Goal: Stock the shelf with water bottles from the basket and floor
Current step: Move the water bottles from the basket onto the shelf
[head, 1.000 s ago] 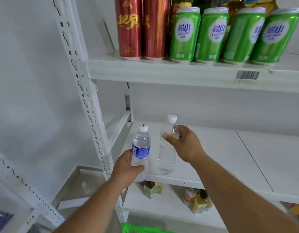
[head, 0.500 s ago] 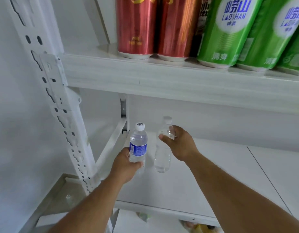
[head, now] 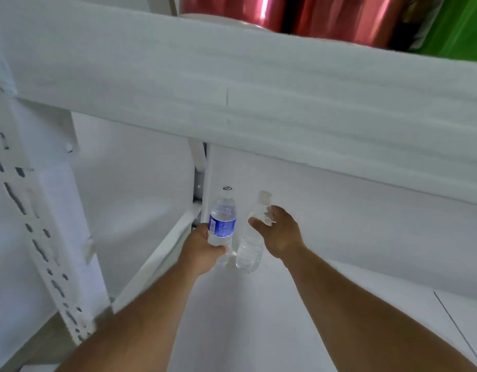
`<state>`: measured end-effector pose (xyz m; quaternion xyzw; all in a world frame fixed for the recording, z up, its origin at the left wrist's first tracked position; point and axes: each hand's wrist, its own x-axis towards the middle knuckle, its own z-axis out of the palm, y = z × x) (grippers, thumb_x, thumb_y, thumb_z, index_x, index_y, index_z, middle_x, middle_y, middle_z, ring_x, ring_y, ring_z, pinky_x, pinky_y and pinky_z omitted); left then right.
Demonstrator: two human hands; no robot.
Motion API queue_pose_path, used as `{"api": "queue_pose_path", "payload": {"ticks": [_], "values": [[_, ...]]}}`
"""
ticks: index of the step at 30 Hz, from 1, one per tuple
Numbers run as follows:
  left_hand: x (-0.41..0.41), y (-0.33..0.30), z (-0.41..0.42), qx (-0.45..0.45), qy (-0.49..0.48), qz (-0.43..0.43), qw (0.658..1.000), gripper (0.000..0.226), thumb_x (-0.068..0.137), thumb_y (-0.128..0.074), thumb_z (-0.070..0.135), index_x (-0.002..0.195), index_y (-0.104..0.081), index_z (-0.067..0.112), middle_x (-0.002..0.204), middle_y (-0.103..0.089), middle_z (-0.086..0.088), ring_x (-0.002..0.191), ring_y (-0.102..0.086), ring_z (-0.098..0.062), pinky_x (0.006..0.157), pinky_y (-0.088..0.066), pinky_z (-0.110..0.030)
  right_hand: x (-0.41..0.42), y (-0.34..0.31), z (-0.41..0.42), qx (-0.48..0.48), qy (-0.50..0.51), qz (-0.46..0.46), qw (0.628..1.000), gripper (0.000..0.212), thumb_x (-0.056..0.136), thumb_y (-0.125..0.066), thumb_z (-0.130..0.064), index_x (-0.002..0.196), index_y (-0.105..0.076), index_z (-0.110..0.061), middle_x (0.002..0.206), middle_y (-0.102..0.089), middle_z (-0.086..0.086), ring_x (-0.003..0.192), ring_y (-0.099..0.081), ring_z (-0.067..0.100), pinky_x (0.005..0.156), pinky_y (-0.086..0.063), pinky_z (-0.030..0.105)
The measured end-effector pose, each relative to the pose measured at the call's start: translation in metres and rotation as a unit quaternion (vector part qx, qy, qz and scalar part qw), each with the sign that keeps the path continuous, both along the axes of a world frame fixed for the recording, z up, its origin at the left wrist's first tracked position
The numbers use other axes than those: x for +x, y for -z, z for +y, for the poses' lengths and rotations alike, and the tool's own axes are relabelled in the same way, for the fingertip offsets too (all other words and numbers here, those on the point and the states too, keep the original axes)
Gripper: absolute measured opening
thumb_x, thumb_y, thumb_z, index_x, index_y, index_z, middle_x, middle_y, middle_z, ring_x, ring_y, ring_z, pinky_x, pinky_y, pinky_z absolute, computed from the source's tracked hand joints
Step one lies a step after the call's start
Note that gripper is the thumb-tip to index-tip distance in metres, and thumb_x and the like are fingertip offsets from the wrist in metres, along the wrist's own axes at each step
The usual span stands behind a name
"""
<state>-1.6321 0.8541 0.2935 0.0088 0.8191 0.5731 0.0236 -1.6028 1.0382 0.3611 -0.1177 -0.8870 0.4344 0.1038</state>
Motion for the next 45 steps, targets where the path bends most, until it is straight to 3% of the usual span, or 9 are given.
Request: {"api": "queue_pose_path", "payload": {"ticks": [8, 15, 19, 24, 28, 31, 34, 39, 45], "values": [[-0.044, 0.010, 0.014, -0.010, 0.002, 0.032, 0.999, 0.043, 0.071, -0.081, 0.013, 0.106, -0.059, 0.024, 0.098, -0.067, 0.006, 0.089, -0.064, -0.014, 0.066, -0.045, -0.019, -0.036, 0.011, 0.007, 0.008, -0.006, 0.011, 1.000, 0.071, 0.086, -0.073, -0.043, 0.146, -0.045, -0.017, 0.145, -0.053, -0.002, 0.132, -0.051, 0.014, 0.095, -0.032, 0.018], [-0.055, 0.011, 0.022, -0.049, 0.003, 0.050, 0.998, 0.049, 0.075, -0.077, 0.016, 0.119, -0.055, 0.021, 0.102, -0.059, 0.006, 0.095, -0.060, -0.017, 0.077, -0.042, -0.024, -0.044, 0.016, 0.009, 0.008, -0.005, 0.006, 1.000, 0.078, 0.086, -0.072, -0.048, 0.150, -0.040, -0.019, 0.149, -0.049, -0.003, 0.133, -0.050, 0.015, 0.107, -0.035, 0.025], [-0.052, 0.012, 0.020, -0.065, 0.016, 0.039, 0.997, 0.062, 0.077, -0.076, 0.016, 0.133, -0.049, 0.018, 0.123, -0.060, 0.000, 0.103, -0.057, -0.017, 0.083, -0.041, -0.023, -0.040, 0.019, 0.009, 0.018, -0.013, -0.021, 1.000, 0.085, 0.085, -0.070, -0.053, 0.154, -0.032, -0.022, 0.153, -0.045, -0.003, 0.137, -0.046, 0.016, 0.112, -0.036, 0.029], [-0.038, 0.002, 0.015, -0.069, -0.001, 0.008, 0.998, 0.080, 0.083, -0.073, 0.017, 0.151, -0.030, 0.014, 0.150, -0.044, -0.007, 0.132, -0.048, -0.024, 0.098, -0.041, -0.027, -0.029, 0.013, 0.009, 0.005, 0.001, -0.064, 0.998, 0.092, 0.086, -0.069, -0.052, 0.157, -0.023, -0.015, 0.156, -0.040, 0.003, 0.140, -0.043, 0.020, 0.112, -0.035, 0.032], [-0.005, -0.016, 0.004, -0.123, 0.012, -0.006, 0.992, 0.081, 0.088, -0.067, 0.024, 0.154, -0.022, 0.017, 0.155, -0.036, -0.006, 0.138, -0.043, -0.023, 0.105, -0.040, -0.029, 0.000, -0.002, 0.003, 0.051, 0.019, -0.104, 0.993, 0.091, 0.091, -0.062, -0.054, 0.158, -0.018, -0.012, 0.156, -0.039, 0.006, 0.143, -0.039, 0.024, 0.112, -0.034, 0.031], [0.033, -0.036, -0.009, -0.292, 0.056, 0.027, 0.954, 0.075, 0.088, -0.063, 0.033, 0.152, -0.025, 0.023, 0.153, -0.038, -0.002, 0.134, -0.046, -0.025, 0.104, -0.045, -0.035, 0.036, -0.016, -0.009, 0.081, 0.011, -0.137, 0.987, 0.082, 0.095, -0.057, -0.050, 0.157, -0.020, -0.012, 0.157, -0.038, 0.006, 0.142, -0.040, 0.025, 0.109, -0.036, 0.031], [0.071, -0.054, -0.019, -0.420, 0.116, 0.029, 0.899, 0.075, 0.089, -0.057, 0.039, 0.153, -0.021, 0.027, 0.161, -0.022, 0.000, 0.142, -0.033, -0.025, 0.111, -0.038, -0.041, 0.081, -0.031, -0.024, 0.131, -0.021, -0.165, 0.977, 0.071, 0.097, -0.054, -0.048, 0.153, -0.030, -0.012, 0.155, -0.041, 0.006, 0.140, -0.041, 0.026, 0.109, -0.035, 0.032], [0.129, -0.086, -0.029, -0.485, 0.165, 0.031, 0.858, 0.073, 0.093, -0.053, 0.036, 0.155, -0.015, 0.028, 0.164, -0.012, 0.002, 0.147, -0.023, -0.024, 0.115, -0.030, -0.042, 0.146, -0.041, -0.046, 0.280, -0.083, -0.196, 0.936, 0.073, 0.096, -0.049, -0.056, 0.152, -0.031, -0.013, 0.154, -0.038, 0.006, 0.143, -0.033, 0.026, 0.114, -0.033, 0.039], [0.189, -0.108, -0.041, -0.490, 0.168, 0.022, 0.855, 0.071, 0.094, -0.049, 0.033, 0.156, -0.014, 0.029, 0.165, -0.009, 0.004, 0.149, -0.019, -0.022, 0.116, -0.027, -0.041, 0.212, -0.035, -0.058, 0.349, -0.124, -0.207, 0.906, 0.077, 0.095, -0.046, -0.058, 0.153, -0.027, -0.012, 0.162, -0.024, 0.007, 0.150, -0.019, 0.027, 0.119, -0.025, 0.043]]}}
